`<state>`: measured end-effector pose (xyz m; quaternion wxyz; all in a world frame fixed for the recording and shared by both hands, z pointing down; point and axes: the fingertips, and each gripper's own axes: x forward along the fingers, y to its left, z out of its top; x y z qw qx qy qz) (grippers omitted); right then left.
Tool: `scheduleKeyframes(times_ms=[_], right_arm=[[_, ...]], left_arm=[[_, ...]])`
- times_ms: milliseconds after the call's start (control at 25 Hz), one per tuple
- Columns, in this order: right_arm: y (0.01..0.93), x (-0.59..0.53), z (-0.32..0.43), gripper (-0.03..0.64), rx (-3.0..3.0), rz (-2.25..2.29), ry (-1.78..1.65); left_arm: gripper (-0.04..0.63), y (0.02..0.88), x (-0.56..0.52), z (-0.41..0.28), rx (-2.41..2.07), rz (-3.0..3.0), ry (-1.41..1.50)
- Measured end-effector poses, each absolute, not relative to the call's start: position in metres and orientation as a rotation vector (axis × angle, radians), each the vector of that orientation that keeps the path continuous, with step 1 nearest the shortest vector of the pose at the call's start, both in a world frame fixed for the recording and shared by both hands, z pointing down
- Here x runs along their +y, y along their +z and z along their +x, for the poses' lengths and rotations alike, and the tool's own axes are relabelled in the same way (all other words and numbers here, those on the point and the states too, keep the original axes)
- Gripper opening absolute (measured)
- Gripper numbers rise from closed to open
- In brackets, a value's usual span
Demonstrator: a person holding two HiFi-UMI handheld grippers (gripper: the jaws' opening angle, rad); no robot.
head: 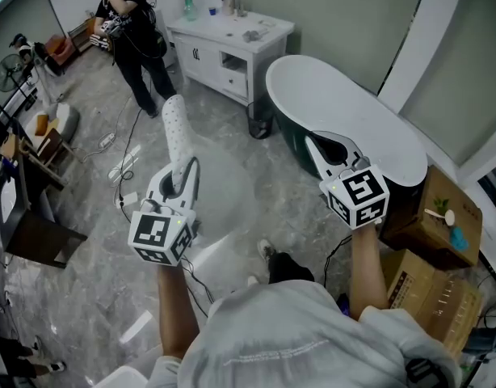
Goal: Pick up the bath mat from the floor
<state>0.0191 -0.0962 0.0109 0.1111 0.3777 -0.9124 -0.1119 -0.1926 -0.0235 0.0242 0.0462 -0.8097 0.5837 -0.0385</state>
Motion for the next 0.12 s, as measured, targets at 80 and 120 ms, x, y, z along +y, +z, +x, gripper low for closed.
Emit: scheduleKeyframes(times_ms=[80,120], right_arm=[[0.0119,-0.0968,0.0193,0.015,-2.680,1.108,-0.325],[0.0124,-0.0971,0.0195,0.015,-2.680,1.107,-0.322]], left_arm=[[0.032,0.0248,-0.0243,-0.1923,1.783,-2.474,-0.117],[0.032,0.0251,-0.0248,-0.1921,1.783,-2.475,-0.118]])
